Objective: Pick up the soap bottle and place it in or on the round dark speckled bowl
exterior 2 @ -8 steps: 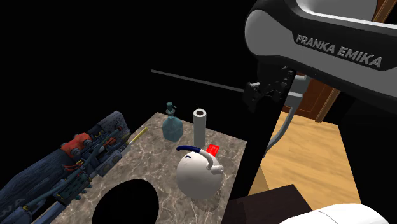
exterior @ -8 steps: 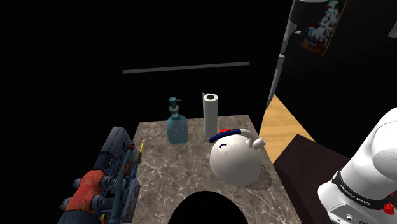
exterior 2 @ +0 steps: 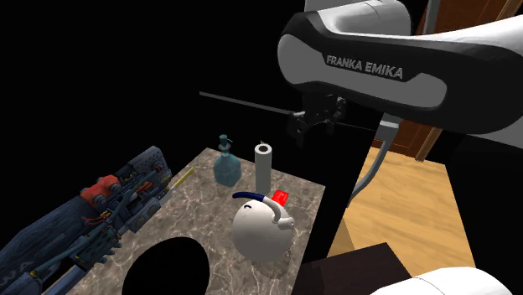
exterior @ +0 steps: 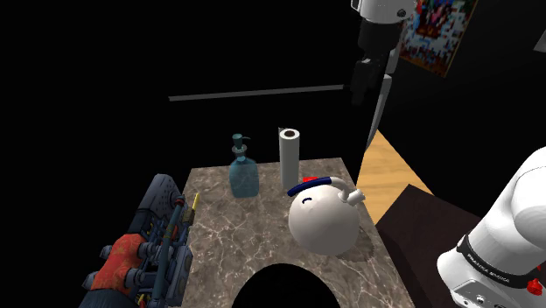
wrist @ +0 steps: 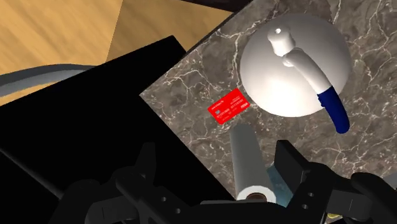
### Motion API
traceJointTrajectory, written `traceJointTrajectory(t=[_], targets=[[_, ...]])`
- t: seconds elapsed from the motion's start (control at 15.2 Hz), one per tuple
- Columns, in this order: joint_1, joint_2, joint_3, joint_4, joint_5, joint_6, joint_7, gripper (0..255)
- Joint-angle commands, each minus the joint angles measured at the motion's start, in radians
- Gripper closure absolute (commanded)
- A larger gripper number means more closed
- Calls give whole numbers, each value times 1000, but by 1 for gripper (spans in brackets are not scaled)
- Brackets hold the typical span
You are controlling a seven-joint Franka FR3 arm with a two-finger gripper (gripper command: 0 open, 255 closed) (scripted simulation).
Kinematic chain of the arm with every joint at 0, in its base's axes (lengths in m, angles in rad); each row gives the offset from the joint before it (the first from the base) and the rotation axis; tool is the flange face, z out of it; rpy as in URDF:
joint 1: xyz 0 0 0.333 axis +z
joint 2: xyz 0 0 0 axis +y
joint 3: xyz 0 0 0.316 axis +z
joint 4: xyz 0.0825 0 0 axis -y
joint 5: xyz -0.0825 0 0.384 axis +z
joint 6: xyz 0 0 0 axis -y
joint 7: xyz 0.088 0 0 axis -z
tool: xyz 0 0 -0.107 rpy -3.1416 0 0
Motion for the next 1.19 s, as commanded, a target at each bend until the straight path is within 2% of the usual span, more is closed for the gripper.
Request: traceJointTrajectory(t=[0.0, 0.59, 1.12], targets=[[1, 64, 23, 33, 8, 31, 28, 0], [11, 364, 142, 207, 1, 152, 181, 0], [38, 665, 223, 449, -83, 192, 327, 0]])
